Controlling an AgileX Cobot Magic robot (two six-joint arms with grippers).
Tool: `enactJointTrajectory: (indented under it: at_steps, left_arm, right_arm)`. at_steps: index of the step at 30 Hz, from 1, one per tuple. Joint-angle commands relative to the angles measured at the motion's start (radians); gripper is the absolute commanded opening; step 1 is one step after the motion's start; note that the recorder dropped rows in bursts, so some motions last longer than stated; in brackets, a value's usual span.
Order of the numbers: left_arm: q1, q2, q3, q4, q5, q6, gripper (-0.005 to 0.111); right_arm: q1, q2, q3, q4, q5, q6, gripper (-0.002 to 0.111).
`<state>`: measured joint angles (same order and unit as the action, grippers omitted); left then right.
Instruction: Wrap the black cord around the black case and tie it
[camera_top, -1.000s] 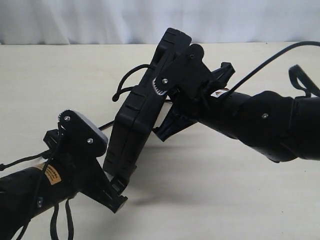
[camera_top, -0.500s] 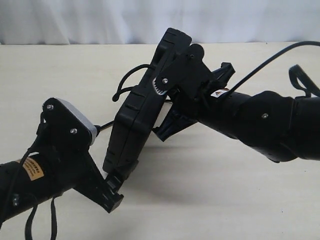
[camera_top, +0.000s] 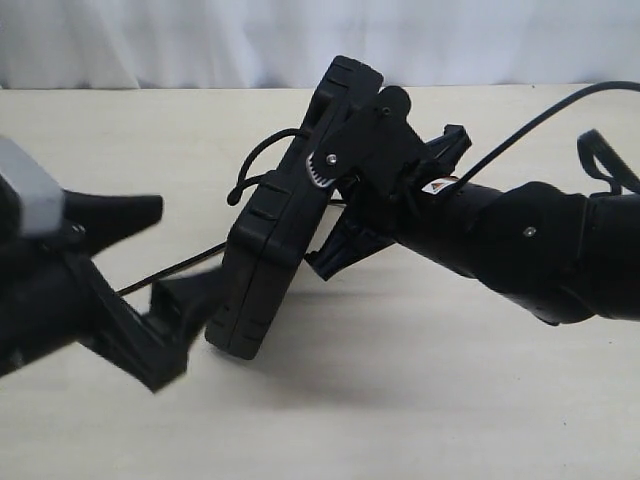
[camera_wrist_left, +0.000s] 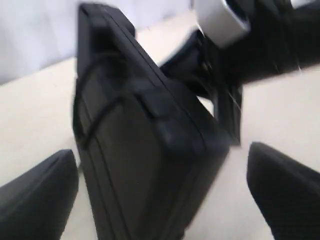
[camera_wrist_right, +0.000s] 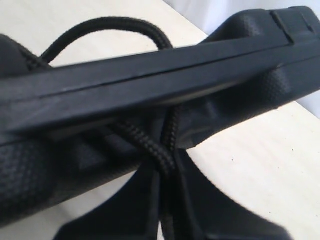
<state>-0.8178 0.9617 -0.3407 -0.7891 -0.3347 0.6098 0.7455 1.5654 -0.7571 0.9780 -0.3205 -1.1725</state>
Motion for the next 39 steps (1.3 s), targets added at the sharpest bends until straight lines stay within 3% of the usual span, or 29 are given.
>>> enactJointTrajectory:
  at_steps: [1, 5, 13, 17, 20, 27, 39]
  left_arm:
    - [0.063, -0.065, 0.0, -0.248, -0.18, 0.034, 0.085]
    - [0.219, -0.025, -0.049, -0.311, 0.003, 0.097, 0.085]
    - [0.707, 0.227, -0.364, -0.305, 0.846, 0.094, 0.085]
    - [0.877, 0.4, -0.489, -0.385, 1.156, 0.097, 0.085]
    - [0.923, 0.536, -0.521, -0.449, 1.315, 0.148, 0.085]
    - [0.921, 0.775, -0.521, -0.768, 1.554, 0.448, 0.085]
    - [0.914, 0.938, -0.521, -0.901, 1.556, 0.553, 0.085]
  right_arm:
    - [0.001, -0.008, -0.005, 0.0, -0.014, 0.009, 0.004]
    - [0.001, -0.008, -0.005, 0.0, -0.014, 0.009, 0.004]
    - [0.001, -0.008, -0.005, 0.0, -0.014, 0.009, 0.004]
    - [0.001, -0.008, -0.005, 0.0, -0.014, 0.01, 0.004]
    - [0.001, -0.008, -0.005, 0.0, -0.014, 0.01, 0.004]
    - [0.001, -0.008, -0.005, 0.0, -0.014, 0.01, 0.004]
    - [0.001, -0.008, -0.005, 0.0, -0.008, 0.01, 0.004]
